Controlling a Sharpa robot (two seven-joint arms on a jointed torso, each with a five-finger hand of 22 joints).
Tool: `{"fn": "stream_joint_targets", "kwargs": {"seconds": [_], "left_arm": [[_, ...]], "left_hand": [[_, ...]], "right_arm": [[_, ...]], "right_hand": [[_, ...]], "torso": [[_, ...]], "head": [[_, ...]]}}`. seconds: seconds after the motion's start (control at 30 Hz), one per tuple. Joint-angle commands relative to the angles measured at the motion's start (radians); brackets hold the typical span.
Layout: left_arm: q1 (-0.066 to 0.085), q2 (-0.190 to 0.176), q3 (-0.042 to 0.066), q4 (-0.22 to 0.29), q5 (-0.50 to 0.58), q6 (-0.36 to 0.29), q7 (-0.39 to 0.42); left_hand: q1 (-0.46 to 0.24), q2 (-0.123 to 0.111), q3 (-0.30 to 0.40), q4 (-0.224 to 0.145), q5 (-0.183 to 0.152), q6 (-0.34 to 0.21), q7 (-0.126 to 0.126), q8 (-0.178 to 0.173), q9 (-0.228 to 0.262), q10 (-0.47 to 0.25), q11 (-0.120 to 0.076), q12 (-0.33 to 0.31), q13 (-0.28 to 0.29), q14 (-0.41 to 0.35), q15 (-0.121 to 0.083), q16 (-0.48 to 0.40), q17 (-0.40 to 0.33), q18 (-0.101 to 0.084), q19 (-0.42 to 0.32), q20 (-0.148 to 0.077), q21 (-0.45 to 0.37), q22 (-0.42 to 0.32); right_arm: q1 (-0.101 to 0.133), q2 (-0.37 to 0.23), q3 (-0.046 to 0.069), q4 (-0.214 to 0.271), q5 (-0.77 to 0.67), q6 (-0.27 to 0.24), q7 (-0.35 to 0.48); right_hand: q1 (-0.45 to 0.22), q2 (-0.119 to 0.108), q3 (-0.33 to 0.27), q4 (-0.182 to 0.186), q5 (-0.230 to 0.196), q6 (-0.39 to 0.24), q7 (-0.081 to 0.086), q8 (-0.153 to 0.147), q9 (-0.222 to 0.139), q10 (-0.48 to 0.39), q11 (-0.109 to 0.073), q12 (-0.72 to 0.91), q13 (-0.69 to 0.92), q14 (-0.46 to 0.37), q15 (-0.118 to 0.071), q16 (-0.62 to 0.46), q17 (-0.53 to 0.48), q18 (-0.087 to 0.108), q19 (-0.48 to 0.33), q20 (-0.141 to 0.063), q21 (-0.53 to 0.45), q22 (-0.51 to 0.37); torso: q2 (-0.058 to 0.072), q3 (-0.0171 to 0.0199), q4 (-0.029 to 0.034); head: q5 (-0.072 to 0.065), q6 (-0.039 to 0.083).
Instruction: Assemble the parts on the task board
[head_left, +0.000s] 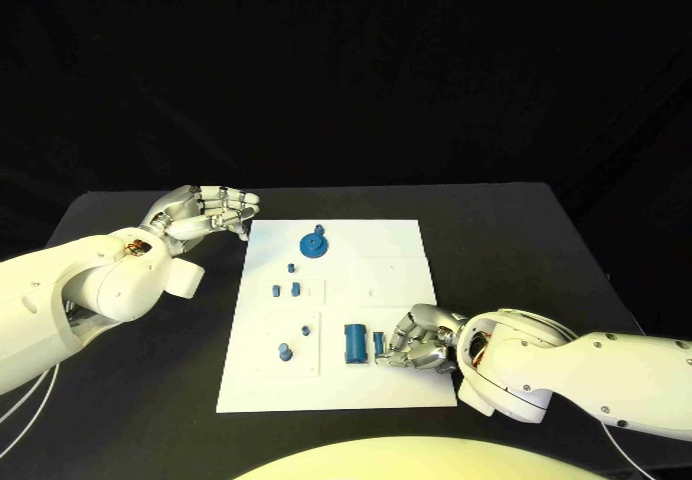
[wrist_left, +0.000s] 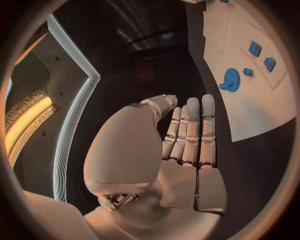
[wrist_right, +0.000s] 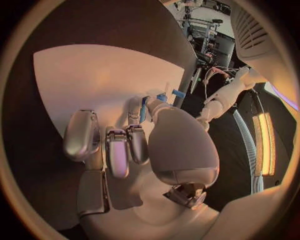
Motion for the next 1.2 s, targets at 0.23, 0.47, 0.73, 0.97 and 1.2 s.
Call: {"fn": "stream_joint_targets", "kwargs": {"seconds": [0.23,0.47,0.73,0.97,1.2], "left_arm": [[0.0,0.002,0.0,0.0,0.004,0.017,0.003],[0.0,0.002,0.0,0.0,0.004,0.017,0.003],[-0.001,0.007,-0.001,-0.007,0.005,0.018,0.004],[-0.003,0.012,-0.002,-0.014,0.008,0.017,0.006],[-0.009,0.02,-0.002,-0.021,0.01,0.018,0.008]], "left_hand": [[-0.006,0.008,0.007,0.002,0.006,-0.005,0.027,-0.003,-0.001,-0.007,-0.001,0.007,-0.002,-0.003,0.005,0.003,-0.002,0.015,0.002,0.001,-0.005,-0.001],[-0.005,0.01,0.009,0.001,0.007,-0.005,0.027,-0.002,-0.002,-0.007,-0.002,0.007,-0.003,-0.003,0.005,0.003,-0.002,0.015,0.003,0.001,-0.005,-0.001],[-0.005,0.011,0.01,0.001,0.007,-0.005,0.027,-0.002,-0.002,-0.007,-0.002,0.008,-0.003,-0.003,0.005,0.003,-0.002,0.015,0.003,0.001,-0.005,-0.001],[-0.005,0.011,0.01,0.001,0.007,-0.005,0.027,-0.002,-0.002,-0.007,-0.002,0.008,-0.003,-0.003,0.005,0.003,-0.002,0.015,0.003,0.001,-0.005,-0.001],[-0.005,0.011,0.011,0.001,0.007,-0.005,0.027,-0.002,-0.002,-0.008,-0.001,0.008,-0.003,-0.003,0.005,0.003,-0.002,0.015,0.003,0.001,-0.005,-0.002]], "right_arm": [[-0.001,0.003,-0.001,-0.006,-0.025,-0.02,-0.006],[-0.001,0.001,-0.001,-0.005,-0.007,-0.038,0.02],[-0.001,-0.003,0.0,-0.005,0.012,-0.041,0.055],[0.01,-0.014,0.004,-0.012,0.026,-0.053,0.146],[0.056,-0.019,0.006,-0.057,0.057,-0.096,0.258]], "right_hand": [[0.043,0.002,0.042,-0.007,-0.045,0.0,-0.007,-0.001,-0.001,0.034,-0.007,0.006,0.165,0.101,-0.008,-0.001,0.248,-0.007,0.028,-0.005,0.008,0.17],[-0.027,-0.031,0.028,0.027,0.038,0.001,-0.002,0.002,-0.001,0.033,-0.003,0.005,0.164,0.101,-0.004,-0.002,0.247,-0.007,0.028,-0.002,0.005,0.17],[-0.119,-0.055,-0.033,0.03,0.103,0.001,0.001,0.005,0.001,0.033,0.0,0.004,0.164,0.101,-0.002,-0.002,0.246,-0.006,0.027,0.0,0.001,0.169],[-0.151,-0.048,-0.096,0.029,0.064,-0.009,0.002,0.005,0.002,0.027,0.001,-0.005,0.158,0.099,-0.001,-0.005,0.24,-0.003,0.022,0.0,-0.02,0.164],[-0.118,-0.034,-0.113,0.027,0.091,-0.03,0.01,-0.006,-0.002,0.023,0.008,-0.008,0.156,0.099,0.005,-0.006,0.239,-0.002,0.019,0.004,-0.032,0.162]], "torso": [[0.0,0.0003,-0.0003],[-0.001,0.0006,-0.0004],[-0.002,0.003,0.0015],[-0.003,0.0003,-0.0011],[-0.007,0.0012,0.0004]], "head": [[-0.005,0.002],[-0.002,-0.003],[0.005,-0.008],[0.008,-0.019],[0.014,-0.025]]}}
